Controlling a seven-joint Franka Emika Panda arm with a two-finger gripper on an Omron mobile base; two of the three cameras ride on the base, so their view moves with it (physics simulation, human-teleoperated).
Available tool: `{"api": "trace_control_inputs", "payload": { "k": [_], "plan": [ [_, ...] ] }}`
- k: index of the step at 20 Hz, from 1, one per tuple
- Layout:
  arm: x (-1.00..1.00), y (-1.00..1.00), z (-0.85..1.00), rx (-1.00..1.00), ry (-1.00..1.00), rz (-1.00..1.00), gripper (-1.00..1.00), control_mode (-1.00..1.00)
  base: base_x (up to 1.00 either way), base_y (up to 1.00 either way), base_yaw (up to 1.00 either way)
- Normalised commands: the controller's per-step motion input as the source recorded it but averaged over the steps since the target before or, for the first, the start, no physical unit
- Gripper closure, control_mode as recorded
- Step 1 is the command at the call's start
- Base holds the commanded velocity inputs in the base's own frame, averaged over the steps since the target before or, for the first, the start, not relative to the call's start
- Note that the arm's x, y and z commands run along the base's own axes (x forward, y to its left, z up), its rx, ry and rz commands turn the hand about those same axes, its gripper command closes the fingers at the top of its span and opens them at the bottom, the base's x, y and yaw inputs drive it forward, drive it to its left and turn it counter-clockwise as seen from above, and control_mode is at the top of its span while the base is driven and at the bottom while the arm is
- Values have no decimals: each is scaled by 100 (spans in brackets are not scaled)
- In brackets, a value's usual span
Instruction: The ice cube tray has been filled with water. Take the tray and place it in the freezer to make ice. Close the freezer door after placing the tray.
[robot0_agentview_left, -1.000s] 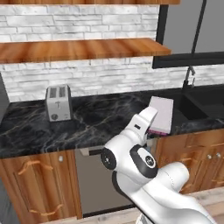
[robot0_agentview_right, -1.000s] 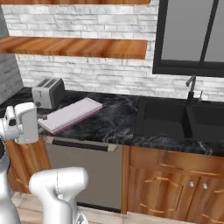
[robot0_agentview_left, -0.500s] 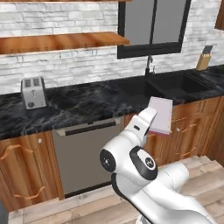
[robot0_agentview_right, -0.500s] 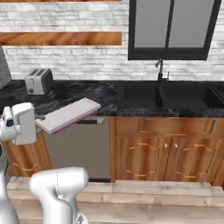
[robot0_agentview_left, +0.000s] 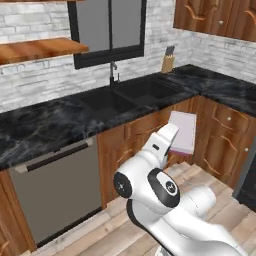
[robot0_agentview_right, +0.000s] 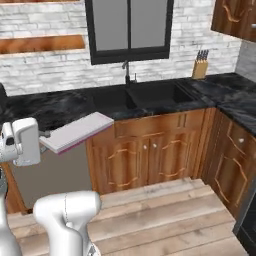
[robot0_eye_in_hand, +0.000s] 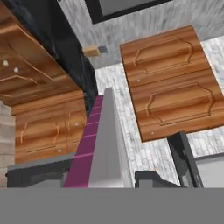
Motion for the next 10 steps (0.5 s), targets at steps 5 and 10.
{"api": "trace_control_inputs", "payload": {
  "k": [5,10],
  "plan": [
    [0,0,0,0,0,0,100,100,-44,-3,-59],
    [0,0,0,0,0,0,100,100,-44,0,-60]
  ]
}}
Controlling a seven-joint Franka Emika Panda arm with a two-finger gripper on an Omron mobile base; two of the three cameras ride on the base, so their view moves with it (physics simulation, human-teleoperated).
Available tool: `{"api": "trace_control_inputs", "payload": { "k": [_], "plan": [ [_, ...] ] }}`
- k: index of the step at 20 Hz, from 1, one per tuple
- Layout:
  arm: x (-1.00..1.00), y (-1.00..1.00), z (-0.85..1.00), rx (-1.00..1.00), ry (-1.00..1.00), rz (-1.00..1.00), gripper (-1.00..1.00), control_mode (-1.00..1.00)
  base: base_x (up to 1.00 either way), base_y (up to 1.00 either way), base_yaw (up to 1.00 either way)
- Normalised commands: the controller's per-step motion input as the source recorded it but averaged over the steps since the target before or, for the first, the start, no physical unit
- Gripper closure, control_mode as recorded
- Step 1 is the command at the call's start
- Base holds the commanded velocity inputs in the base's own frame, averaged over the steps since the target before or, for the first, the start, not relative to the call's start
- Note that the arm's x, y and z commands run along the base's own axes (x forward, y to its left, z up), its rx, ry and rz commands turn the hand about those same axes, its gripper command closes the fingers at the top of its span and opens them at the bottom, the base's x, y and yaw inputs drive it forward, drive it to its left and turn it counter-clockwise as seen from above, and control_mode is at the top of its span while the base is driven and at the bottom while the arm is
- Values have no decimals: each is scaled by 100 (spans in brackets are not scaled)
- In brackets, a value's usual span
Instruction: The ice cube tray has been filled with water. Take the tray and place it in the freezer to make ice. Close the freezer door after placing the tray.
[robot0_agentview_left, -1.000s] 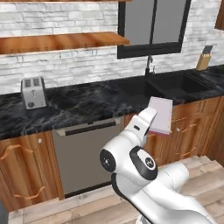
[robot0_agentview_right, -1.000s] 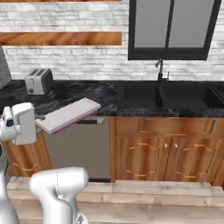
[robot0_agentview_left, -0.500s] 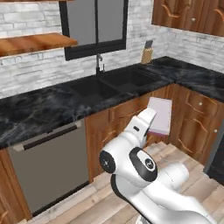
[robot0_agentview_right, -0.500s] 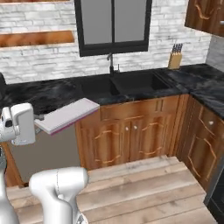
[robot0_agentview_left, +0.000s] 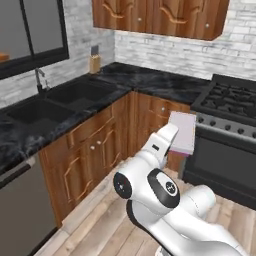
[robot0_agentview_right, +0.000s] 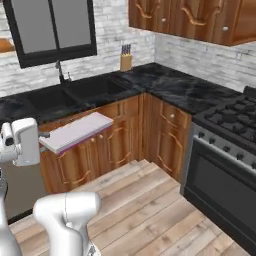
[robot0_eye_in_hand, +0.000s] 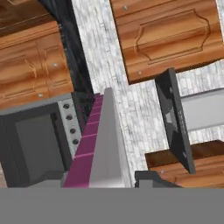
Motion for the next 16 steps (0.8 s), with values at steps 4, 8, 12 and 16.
{"api": "trace_control_inputs", "payload": {
  "k": [4,8,12,16],
  "plan": [
    [0,0,0,0,0,0,100,100,-43,0,-60],
    [0,0,0,0,0,0,100,100,-46,0,-59],
    [0,0,0,0,0,0,100,100,-46,0,-56],
    [0,0,0,0,0,0,100,100,-47,0,-56]
  ]
}}
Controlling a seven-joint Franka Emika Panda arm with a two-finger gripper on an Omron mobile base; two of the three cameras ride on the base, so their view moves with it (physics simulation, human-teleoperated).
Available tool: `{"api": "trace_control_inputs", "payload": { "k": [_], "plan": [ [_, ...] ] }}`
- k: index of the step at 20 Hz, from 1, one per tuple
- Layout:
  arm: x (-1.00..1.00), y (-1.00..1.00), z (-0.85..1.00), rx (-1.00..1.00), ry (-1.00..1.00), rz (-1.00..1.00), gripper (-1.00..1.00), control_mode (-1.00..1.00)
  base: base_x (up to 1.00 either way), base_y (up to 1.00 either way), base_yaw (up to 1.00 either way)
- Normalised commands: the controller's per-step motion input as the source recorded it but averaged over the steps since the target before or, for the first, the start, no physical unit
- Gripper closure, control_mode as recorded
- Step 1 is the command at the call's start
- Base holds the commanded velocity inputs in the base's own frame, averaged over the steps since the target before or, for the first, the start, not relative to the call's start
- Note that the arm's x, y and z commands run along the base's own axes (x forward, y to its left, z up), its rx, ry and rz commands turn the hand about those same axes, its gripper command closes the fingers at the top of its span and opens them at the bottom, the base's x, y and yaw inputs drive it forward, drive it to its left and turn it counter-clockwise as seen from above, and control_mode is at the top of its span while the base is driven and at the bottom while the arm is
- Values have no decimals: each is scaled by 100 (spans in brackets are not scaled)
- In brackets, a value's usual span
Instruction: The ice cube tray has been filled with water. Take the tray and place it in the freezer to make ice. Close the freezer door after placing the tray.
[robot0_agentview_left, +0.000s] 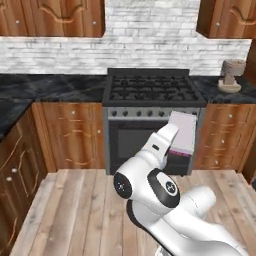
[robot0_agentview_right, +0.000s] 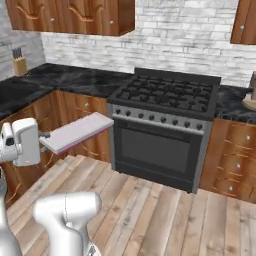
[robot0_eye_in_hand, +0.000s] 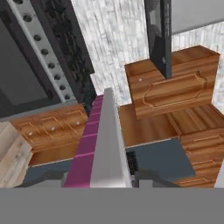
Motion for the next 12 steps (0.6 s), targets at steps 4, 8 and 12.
{"api": "trace_control_inputs", "payload": {
  "k": [4,8,12],
  "plan": [
    [0,0,0,0,0,0,100,100,-47,0,-58],
    [0,0,0,0,0,0,100,100,-49,0,-58],
    [0,0,0,0,0,0,100,100,-33,0,-55]
  ]
}}
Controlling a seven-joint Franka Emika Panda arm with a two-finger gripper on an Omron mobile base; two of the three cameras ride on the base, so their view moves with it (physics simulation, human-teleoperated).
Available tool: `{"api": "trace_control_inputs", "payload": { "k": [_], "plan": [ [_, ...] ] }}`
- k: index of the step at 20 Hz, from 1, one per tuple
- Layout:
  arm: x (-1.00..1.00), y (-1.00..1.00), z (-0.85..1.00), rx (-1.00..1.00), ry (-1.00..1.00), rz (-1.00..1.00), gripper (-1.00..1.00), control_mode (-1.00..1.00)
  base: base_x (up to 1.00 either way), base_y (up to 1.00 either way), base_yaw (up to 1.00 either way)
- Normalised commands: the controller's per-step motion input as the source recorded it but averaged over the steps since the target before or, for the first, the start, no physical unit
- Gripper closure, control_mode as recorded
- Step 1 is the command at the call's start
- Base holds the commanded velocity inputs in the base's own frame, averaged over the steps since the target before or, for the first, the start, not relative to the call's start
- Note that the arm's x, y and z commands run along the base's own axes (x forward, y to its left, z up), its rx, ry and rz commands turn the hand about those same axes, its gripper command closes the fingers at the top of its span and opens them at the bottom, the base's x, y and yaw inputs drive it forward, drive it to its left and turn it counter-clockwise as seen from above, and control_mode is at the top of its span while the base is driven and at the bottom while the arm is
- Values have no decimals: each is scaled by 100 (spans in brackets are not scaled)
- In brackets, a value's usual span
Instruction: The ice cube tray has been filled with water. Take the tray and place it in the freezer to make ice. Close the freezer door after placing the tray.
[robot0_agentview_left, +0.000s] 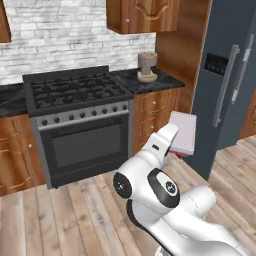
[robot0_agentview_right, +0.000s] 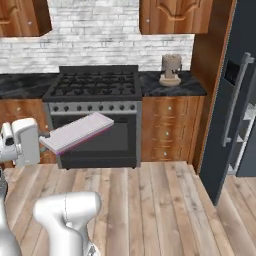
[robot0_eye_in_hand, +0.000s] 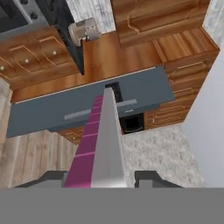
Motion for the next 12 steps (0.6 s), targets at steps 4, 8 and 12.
{"api": "trace_control_inputs", "payload": {
  "k": [4,8,12],
  "plan": [
    [0,0,0,0,0,0,100,100,-13,-3,-46],
    [0,0,0,0,0,0,100,100,0,-13,-42],
    [0,0,0,0,0,0,100,100,14,-9,-38]
  ]
}}
